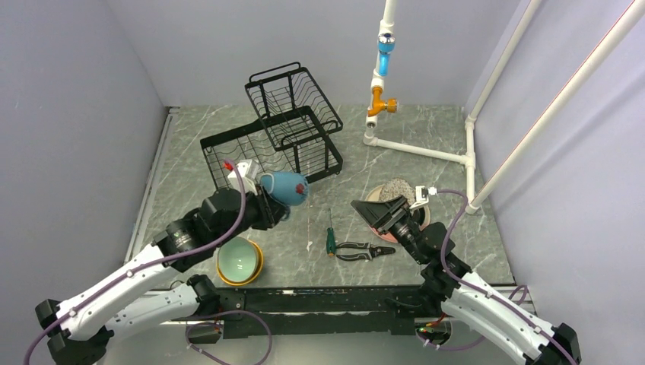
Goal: Load the mixed dishes into the dish rack
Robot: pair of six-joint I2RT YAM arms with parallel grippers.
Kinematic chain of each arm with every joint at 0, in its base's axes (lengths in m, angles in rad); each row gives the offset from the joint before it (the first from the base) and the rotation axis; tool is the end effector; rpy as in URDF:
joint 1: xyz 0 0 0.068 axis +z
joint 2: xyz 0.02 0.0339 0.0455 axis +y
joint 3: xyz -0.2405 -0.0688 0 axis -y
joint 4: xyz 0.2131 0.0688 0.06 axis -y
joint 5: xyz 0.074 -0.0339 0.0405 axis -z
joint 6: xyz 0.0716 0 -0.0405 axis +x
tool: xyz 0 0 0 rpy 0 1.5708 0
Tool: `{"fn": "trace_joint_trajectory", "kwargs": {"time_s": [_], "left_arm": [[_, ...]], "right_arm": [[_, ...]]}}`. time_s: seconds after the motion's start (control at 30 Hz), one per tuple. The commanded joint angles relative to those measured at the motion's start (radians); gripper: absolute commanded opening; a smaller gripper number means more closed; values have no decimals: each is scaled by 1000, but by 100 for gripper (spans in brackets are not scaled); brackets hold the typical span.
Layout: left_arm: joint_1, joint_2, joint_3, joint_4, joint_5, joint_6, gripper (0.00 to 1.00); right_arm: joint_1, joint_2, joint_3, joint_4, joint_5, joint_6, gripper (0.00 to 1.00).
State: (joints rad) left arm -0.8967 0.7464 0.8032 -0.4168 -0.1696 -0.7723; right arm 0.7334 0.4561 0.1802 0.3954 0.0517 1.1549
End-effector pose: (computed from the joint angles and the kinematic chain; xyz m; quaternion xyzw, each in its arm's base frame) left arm 0.1268 -0.1394 0.2979 0.0028 0.8207 -0.3734 0.4324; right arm 0.1287 0.1110 0.2365 0.1577 0.6447 0.5957 0.4524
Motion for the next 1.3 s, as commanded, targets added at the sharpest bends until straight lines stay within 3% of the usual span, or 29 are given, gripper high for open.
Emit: {"fn": "trace_joint_trajectory", "kwargs": {"time_s": [0.0,0.1,0.2,0.4,0.73,1.0,1.13,1.27], "left_arm": [[34,0,158,-258,-215,127,0],[74,20,222,-421,-374,174,0],[167,19,241,-464,-434,228,0],[407,38,245,-340,-371,349,0],[550,373,351,-202,-465,378,0],[752,659,510,-151,-293,359,0],[760,811,634,-166,-290,369,0],[765,883,650,-94,-239,385,0]], "right_arm": [[-3,-27,70,-157,60,-54,91],[-4,-33,83,-197,81,-67,90],[-5,-24,97,-206,88,-91,90],[-8,16,136,-228,96,-117,89],[-10,23,152,-257,105,-139,89],[-14,12,190,-317,134,-177,89],[-15,-12,182,-325,149,-178,89],[-15,-13,212,-361,157,-201,89]]}}
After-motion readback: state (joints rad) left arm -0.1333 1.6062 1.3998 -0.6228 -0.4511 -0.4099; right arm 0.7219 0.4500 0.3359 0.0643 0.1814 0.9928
